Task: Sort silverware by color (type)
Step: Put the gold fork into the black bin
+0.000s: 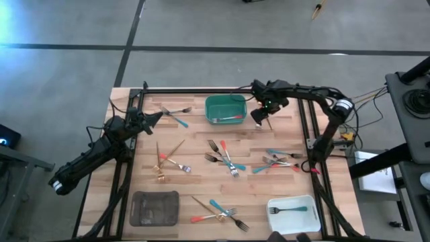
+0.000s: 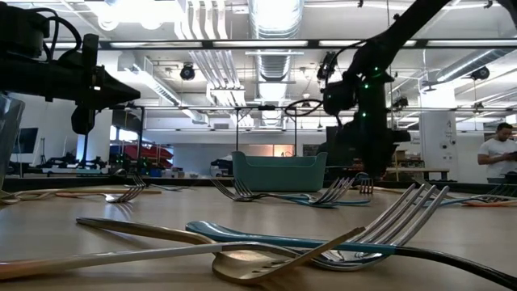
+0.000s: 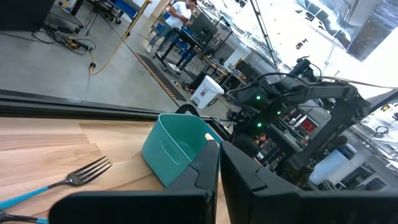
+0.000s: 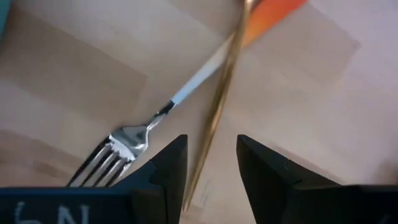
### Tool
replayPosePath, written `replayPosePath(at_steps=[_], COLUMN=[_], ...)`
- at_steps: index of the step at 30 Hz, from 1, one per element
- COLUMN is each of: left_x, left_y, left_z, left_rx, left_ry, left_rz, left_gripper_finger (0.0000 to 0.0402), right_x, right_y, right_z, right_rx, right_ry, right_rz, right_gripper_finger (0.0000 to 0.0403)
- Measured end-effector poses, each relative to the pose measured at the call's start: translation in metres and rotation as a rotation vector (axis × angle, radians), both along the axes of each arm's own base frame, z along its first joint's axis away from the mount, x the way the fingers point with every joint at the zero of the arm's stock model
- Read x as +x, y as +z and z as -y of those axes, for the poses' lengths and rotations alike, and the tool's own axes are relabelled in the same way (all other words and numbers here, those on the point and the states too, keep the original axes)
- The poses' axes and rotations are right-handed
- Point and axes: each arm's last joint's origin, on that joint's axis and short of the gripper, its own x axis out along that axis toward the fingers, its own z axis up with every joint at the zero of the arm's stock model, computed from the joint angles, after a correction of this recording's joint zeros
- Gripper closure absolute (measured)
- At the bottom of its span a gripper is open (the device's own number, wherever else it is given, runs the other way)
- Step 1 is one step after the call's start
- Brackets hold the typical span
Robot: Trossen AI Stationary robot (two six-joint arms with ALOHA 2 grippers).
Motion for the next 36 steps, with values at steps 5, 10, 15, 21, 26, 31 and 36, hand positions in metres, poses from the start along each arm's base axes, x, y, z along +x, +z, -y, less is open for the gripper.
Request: replayPosePath(at_steps=[5, 10, 15, 21, 26, 31, 36], left_x=[0.0, 0.0, 0.0, 0.0, 0.0, 0.0, 0.0], left_y=[0.0, 0.0, 0.0, 0.0, 0.0, 0.0, 0.0], left_z=[0.0, 0.0, 0.0, 0.0, 0.0, 0.0, 0.0], left_rx=[0.0, 0.0, 0.0, 0.0, 0.0, 0.0, 0.0], left_ry=[0.0, 0.0, 0.0, 0.0, 0.0, 0.0, 0.0], left_rz=[0.0, 0.0, 0.0, 0.0, 0.0, 0.0, 0.0], left_gripper_finger=[0.0401, 0.0401, 0.0401, 0.0401, 0.0401, 0.0401, 0.0401], right_x=[0.004, 0.006, 0.004, 0.0, -0.002, -0.003, -0.005], right_y=[-0.014, -0.024, -0.031, -0.033, -0.033, -0.033, -0.025], right_z=[0.004, 0.009, 0.015, 0.02, 0.023, 0.025, 0.023], right_rx=[0.013, 0.011, 0.031, 0.042, 0.047, 0.039, 0.041], right_ry=[0.004, 0.025, 0.031, 0.046, 0.035, 0.03, 0.028], right_rz=[-0.015, -0.027, -0.04, -0.031, -0.018, -0.022, 0.013], right_gripper_finger=[0.0273, 0.0273, 0.0273, 0.0282, 0.0349, 0.0384, 0.0387])
